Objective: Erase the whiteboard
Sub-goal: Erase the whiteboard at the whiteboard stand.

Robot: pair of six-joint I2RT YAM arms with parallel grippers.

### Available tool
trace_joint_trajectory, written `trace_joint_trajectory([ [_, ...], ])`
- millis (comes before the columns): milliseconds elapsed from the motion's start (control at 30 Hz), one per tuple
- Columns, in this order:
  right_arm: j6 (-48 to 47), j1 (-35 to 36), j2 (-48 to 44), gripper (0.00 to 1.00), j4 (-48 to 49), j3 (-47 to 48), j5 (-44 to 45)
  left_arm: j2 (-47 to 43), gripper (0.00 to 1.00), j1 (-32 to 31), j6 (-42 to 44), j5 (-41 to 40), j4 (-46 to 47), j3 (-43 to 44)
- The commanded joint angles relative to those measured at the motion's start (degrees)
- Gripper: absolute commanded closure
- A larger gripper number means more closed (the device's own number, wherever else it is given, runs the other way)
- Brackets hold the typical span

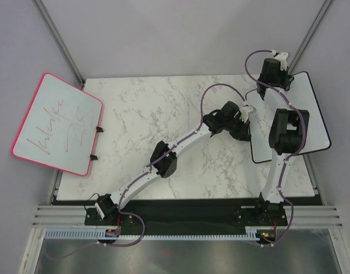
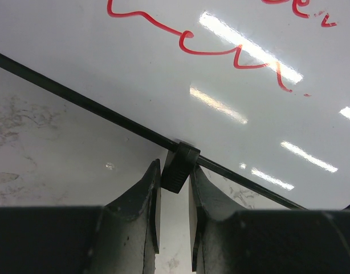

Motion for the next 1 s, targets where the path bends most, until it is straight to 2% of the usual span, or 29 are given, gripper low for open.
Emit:
trace_joint_trajectory([
  [0,-5.75,-3.55,1.94,1.00,-1.24,7.84,4.73,1.74,0.98,0.88,-4.66,-1.65,-4.78,1.34],
  [100,-6.46,-3.55,2.22,1.00,-2.21,9.88,5.70,1.66,0.98,0.79,-4.66,-1.65,-4.78,1.34],
  [267,-4.44,-3.38,-0.77,1.00,-1.86,6.55,3.59,1.74,0.98,0.88,-4.93,-1.48,-4.70,1.34],
  [433,-3.74,-1.10,-0.77,1.00,-1.51,1.72,2.45,1.66,0.98,0.88,-4.66,-1.65,-4.78,1.34],
  [600,4.24,0.40,-3.75,1.00,-1.42,-6.18,0.17,1.74,0.98,0.79,-4.75,-1.57,-4.78,1.34],
  [700,5.23,0.49,-5.34,1.00,0.16,-9.70,-0.80,1.74,0.98,0.79,-4.66,-1.65,-4.78,1.34],
  [867,2.68,-0.65,-4.64,1.00,-0.01,-7.26,1.04,1.74,0.98,0.88,-4.66,-1.65,-4.78,1.34],
  [967,1.54,-3.19,-3.68,1.00,-1.85,-1.82,2.70,1.74,0.98,0.88,-4.66,-1.65,-4.78,1.43],
])
